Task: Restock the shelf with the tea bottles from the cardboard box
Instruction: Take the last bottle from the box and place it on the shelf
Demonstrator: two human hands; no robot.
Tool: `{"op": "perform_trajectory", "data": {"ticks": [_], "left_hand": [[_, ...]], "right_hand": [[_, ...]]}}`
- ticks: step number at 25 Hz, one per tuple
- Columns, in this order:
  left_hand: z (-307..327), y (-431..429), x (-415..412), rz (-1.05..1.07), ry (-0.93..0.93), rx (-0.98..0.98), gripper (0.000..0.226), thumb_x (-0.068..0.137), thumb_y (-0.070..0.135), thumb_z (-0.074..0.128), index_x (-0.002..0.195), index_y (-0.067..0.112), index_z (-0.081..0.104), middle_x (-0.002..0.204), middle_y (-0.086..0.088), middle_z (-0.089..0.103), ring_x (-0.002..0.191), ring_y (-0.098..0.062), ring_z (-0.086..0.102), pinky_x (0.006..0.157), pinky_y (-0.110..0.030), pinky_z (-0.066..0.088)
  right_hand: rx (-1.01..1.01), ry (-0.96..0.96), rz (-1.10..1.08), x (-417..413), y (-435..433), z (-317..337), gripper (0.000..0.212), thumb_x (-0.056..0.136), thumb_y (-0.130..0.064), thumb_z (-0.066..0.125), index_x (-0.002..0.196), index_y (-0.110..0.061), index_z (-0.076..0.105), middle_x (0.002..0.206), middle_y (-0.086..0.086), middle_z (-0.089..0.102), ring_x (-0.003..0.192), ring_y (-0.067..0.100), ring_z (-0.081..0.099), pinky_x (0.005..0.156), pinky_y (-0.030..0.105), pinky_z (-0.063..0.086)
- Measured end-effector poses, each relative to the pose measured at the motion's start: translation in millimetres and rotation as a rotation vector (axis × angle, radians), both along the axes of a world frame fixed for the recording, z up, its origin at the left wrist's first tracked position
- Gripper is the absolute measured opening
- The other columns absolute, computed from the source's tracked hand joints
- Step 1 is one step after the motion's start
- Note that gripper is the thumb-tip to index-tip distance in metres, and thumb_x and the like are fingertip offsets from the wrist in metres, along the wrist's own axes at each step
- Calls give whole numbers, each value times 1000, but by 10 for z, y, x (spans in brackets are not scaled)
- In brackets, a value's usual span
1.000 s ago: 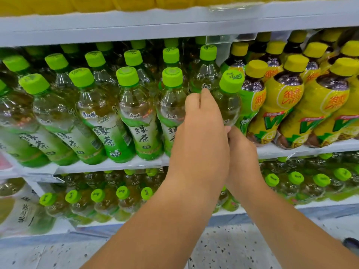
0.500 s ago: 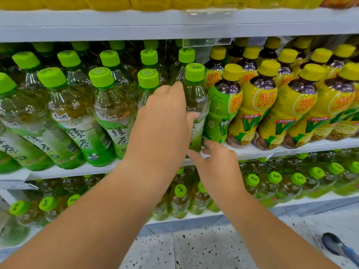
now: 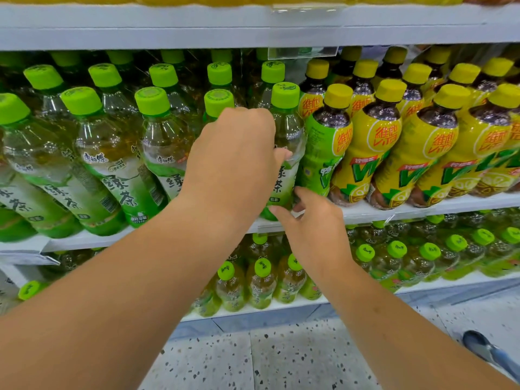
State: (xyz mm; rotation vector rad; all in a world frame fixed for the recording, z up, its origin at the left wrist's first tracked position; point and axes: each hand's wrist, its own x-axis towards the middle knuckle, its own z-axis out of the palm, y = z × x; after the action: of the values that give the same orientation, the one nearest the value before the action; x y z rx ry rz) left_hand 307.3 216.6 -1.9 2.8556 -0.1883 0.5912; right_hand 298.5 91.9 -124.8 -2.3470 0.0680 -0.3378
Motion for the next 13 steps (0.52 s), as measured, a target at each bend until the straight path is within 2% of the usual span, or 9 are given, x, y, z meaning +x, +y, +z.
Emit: {"op": "perform_trajectory", "data": {"ticks": [2, 3, 4, 6, 8, 11, 13], "left_hand": [[-1, 3, -22, -27, -47, -11, 57, 89, 53, 65, 128, 14, 55, 119, -6, 62, 108, -32, 61, 76, -35, 41], [0, 9, -20, -41, -55, -3, 61, 89, 54, 65, 133, 14, 51, 121, -5, 60, 110, -32, 60, 77, -36, 43], [-7, 15, -15, -52, -52, 11, 62, 89, 54, 64, 134, 14, 50, 117, -5, 60, 109, -32, 61, 76, -35, 43], [-23, 29, 23, -58, -57, 26, 49, 89, 56, 64, 117, 16, 56, 96, -4, 56, 99, -33, 63, 69, -34, 39], [-11, 50, 37, -36, -48, 37, 44, 89, 57, 63, 102, 15, 58, 89, -3, 53, 93, -33, 63, 66, -36, 39], [-22, 61, 40, -49, -49, 25, 53, 89, 58, 62, 115, 12, 63, 104, -8, 66, 99, -33, 64, 73, -41, 48], [-30, 87, 40, -82, -76, 10, 50, 90, 57, 61, 112, 12, 63, 100, -7, 67, 95, -31, 65, 72, -40, 49]], "right_hand": [[32, -9, 34, 37, -21, 6, 27, 91, -40, 66, 105, -17, 68, 79, 2, 63, 72, 18, 57, 63, 29, 43], [62, -1, 58, 62, -39, 10, 24, 92, -37, 66, 105, -17, 68, 70, 1, 60, 66, 17, 55, 59, 29, 42], [71, 8, 77, 78, -62, 9, 24, 92, -35, 65, 109, -17, 68, 65, -1, 58, 62, 15, 53, 56, 26, 41], [32, 11, 99, 100, -110, -8, 31, 93, -34, 64, 120, -18, 66, 59, -6, 52, 58, 11, 49, 53, 21, 35], [11, 35, 109, 89, -129, -22, 39, 94, -37, 63, 129, -20, 61, 60, -6, 52, 62, 12, 51, 57, 25, 36], [53, 81, 117, 51, -131, -15, 49, 92, -40, 64, 137, -21, 54, 63, -5, 55, 67, 13, 58, 67, 30, 46], [75, 113, 125, 65, -122, -7, 51, 92, -43, 63, 138, -23, 52, 64, -5, 55, 67, 12, 57, 67, 32, 48]]}}
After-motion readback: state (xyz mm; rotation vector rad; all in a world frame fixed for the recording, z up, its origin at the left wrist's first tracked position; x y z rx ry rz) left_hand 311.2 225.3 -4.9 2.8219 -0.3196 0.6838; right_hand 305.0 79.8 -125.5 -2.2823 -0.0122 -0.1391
